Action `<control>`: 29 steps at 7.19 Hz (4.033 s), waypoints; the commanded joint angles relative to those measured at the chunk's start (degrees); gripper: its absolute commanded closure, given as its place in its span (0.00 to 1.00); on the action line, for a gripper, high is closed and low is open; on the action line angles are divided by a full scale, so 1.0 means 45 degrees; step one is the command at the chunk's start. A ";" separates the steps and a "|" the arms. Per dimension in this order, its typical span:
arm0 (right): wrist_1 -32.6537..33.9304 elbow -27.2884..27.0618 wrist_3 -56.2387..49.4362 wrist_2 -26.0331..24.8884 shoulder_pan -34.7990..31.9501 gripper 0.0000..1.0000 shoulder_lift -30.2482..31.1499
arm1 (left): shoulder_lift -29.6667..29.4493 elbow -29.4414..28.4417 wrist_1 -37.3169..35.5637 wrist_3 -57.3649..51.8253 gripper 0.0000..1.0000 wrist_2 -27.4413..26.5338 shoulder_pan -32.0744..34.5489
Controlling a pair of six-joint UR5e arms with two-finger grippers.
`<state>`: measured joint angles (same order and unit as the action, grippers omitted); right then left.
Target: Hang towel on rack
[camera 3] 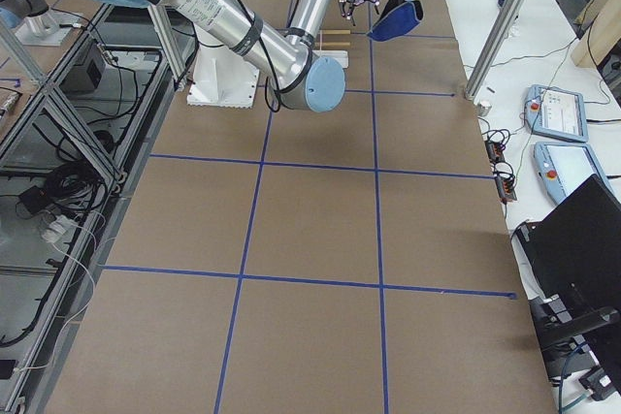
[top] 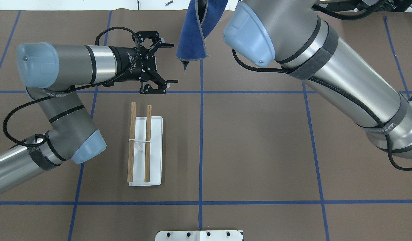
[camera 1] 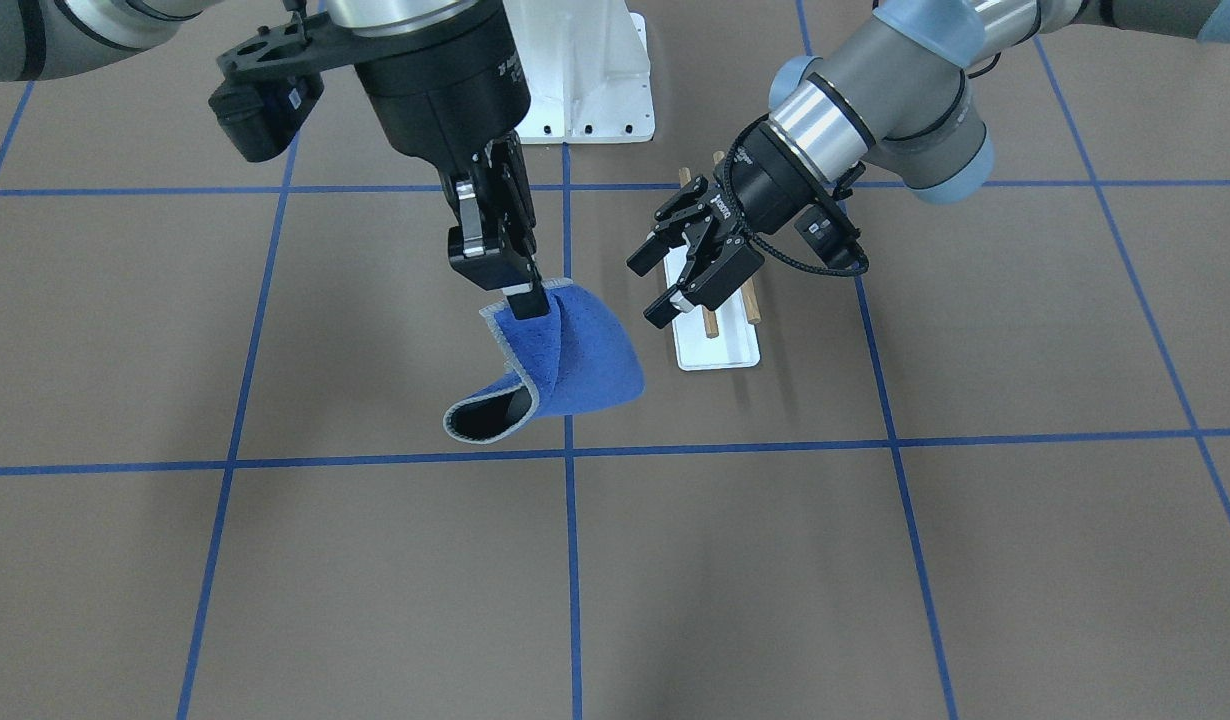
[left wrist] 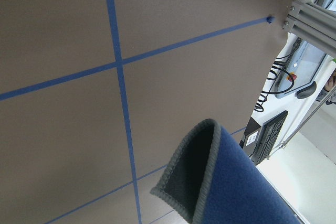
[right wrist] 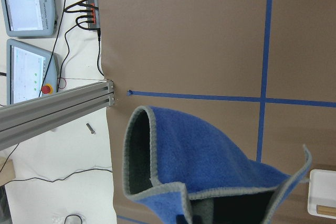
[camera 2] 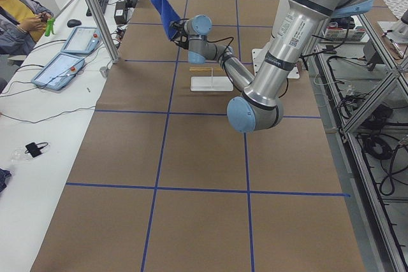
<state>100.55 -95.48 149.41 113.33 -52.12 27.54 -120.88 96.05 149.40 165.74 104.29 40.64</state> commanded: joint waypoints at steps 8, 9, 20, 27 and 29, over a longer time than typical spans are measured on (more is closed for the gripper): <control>-0.0001 -0.0092 -0.0116 -0.0145 0.0019 1.00 0.0031 | 0.0084 -0.0426 0.1234 0.1176 0.03 -0.2219 -0.0379; 0.0038 -0.0052 0.0695 -0.0841 0.0019 1.00 0.0148 | 0.0084 -0.0407 0.1235 0.1195 0.03 -0.2219 -0.0379; -0.0020 -0.0208 0.9605 -0.3993 0.1092 1.00 0.0150 | -0.0501 -0.0817 0.2797 0.2875 0.03 -0.5812 -0.1902; 0.0407 -0.1611 1.0001 -0.3974 0.1366 1.00 0.0090 | -0.0834 -0.1520 0.2855 0.3148 0.03 -0.6633 -0.2235; 0.0993 -0.2781 0.9903 -0.3856 0.1367 1.00 0.0460 | -0.0834 -0.1637 0.3011 0.3168 0.03 -0.6907 -0.2235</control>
<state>103.68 -105.07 194.17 95.74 -46.02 28.68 -124.64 88.95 162.55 179.94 73.65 30.56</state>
